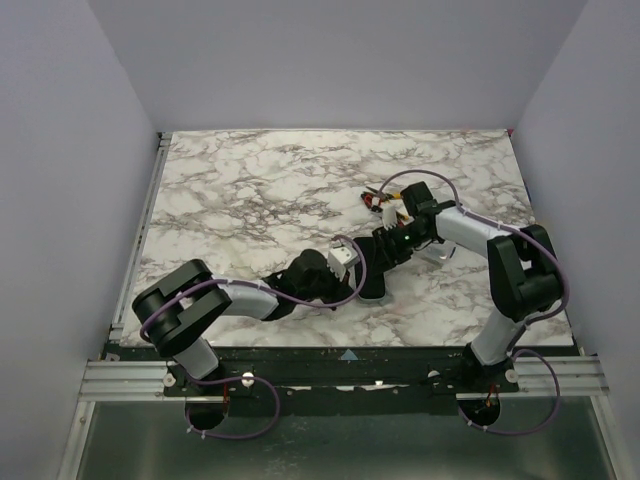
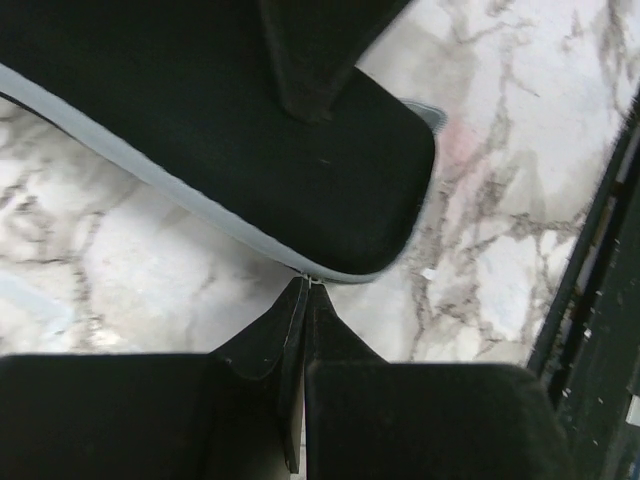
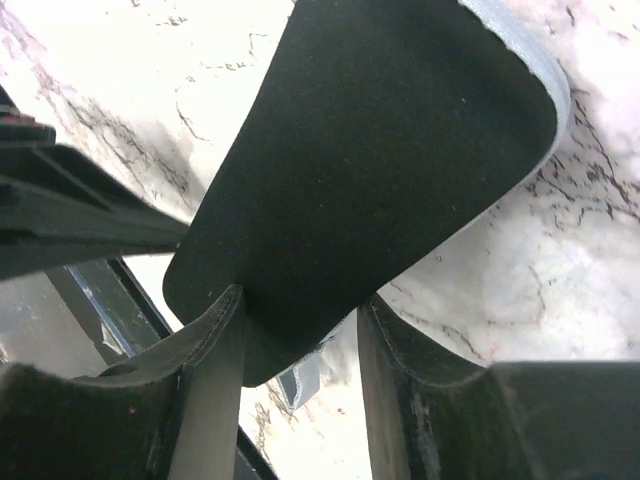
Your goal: Open the umbrella
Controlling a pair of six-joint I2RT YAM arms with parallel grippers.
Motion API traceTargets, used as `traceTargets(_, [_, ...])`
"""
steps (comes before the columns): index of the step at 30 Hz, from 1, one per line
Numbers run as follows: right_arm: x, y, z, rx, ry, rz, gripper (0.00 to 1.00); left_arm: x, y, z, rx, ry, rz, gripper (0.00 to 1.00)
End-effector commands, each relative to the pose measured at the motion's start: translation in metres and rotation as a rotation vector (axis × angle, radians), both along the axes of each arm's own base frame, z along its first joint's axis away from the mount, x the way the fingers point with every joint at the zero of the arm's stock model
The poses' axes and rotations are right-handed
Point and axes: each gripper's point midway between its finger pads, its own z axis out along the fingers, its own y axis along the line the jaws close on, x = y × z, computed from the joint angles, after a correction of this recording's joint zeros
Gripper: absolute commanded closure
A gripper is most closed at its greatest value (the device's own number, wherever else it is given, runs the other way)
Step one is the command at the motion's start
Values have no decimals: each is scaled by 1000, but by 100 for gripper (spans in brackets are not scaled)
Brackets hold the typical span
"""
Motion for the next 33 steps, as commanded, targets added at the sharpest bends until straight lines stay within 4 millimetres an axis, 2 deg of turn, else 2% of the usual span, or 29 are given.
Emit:
traceTargets(1, [-12,-20,-35,-121,13,108,61,43,7,17,-28,-54,110,100])
traceTargets(5, [-10,-21,-38,-126,-2,152,66,60,12,22,-35,-66,139,100])
traceTargets(15, [-13,-25,-45,-129,-2,288,70,91,20,22,-31,-17,227,100])
traceTargets(25, [-12,-31,-51,-152,-23,381,71,126,52,29,-41,1,342,100])
traceTargets(29, [-1,-34,-52,-176,-69,424,71,127,56,29,-37,1,338,100])
traceTargets(33, [23,-35,-50,-214,-162,475,71,119,60,26,-35,15,334,100])
